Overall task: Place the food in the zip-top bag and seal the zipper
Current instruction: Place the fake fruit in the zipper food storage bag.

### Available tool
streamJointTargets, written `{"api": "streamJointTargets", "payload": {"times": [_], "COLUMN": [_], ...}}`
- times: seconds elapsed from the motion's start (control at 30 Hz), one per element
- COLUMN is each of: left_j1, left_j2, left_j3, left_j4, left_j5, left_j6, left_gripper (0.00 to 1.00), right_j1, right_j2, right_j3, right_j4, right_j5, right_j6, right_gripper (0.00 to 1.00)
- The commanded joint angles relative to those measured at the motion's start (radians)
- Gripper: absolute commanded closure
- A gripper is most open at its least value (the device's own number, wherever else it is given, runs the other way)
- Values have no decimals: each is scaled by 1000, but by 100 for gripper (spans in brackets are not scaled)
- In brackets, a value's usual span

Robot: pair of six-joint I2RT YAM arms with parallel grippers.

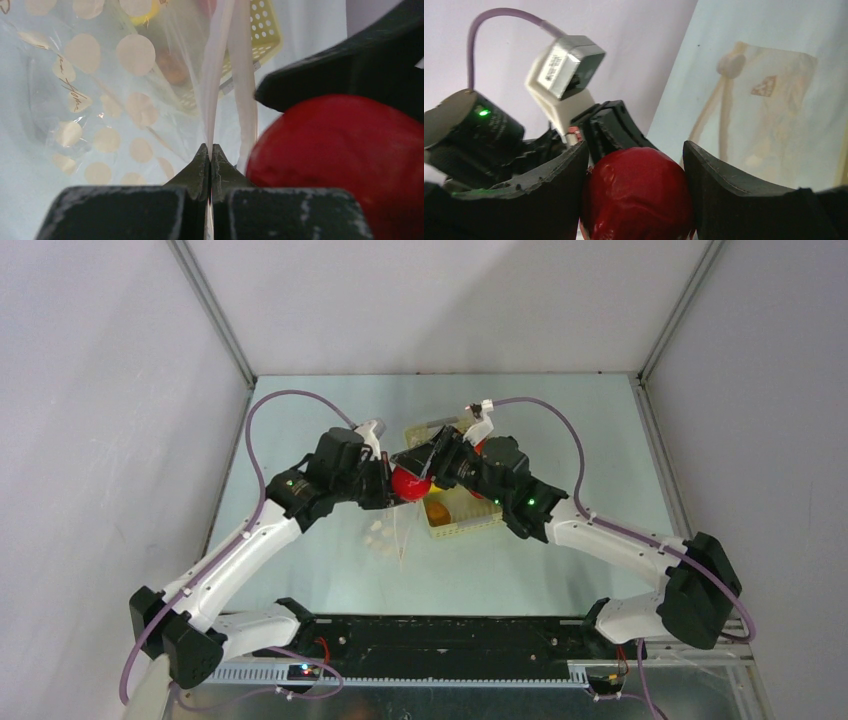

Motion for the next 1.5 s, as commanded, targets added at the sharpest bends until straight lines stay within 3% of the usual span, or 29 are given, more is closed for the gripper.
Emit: {"api": "streamJointTargets", "payload": {"times": [0.0,0.13,0.4,0.67,0.87,0.97,1.1,1.47], "left_j1": [-1,-1,0,-1,0,-1,-1,0], "left_j2": [-33,-38,-57,-67,-67,-67,-63,-67], "left_j3": [2,2,8,10,6,2,-2,-13], "left_j4": [37,36,29,31,40,43,53,76], "left_j5": [29,25,-9,-6,18,27,51,85], "left_j6": [-14,-13,-11,-7,-3,-3,-4,-7], "left_gripper": [100,100,100,100,100,100,100,100], "right_j1": [-4,9,36,93,131,143,150,148], "right_j2": [32,48,3,7,90,119,146,286], "right_j3": [-14,-18,-18,13,129,183,228,455], "right_j4": [88,44,-187,-305,-429,-475,-523,-758], "right_j5": [2,46,285,466,504,514,520,553], "right_j6": [38,8,-115,-190,-217,-214,-200,-169], "right_gripper": [91,92,91,90,82,70,62,50]}}
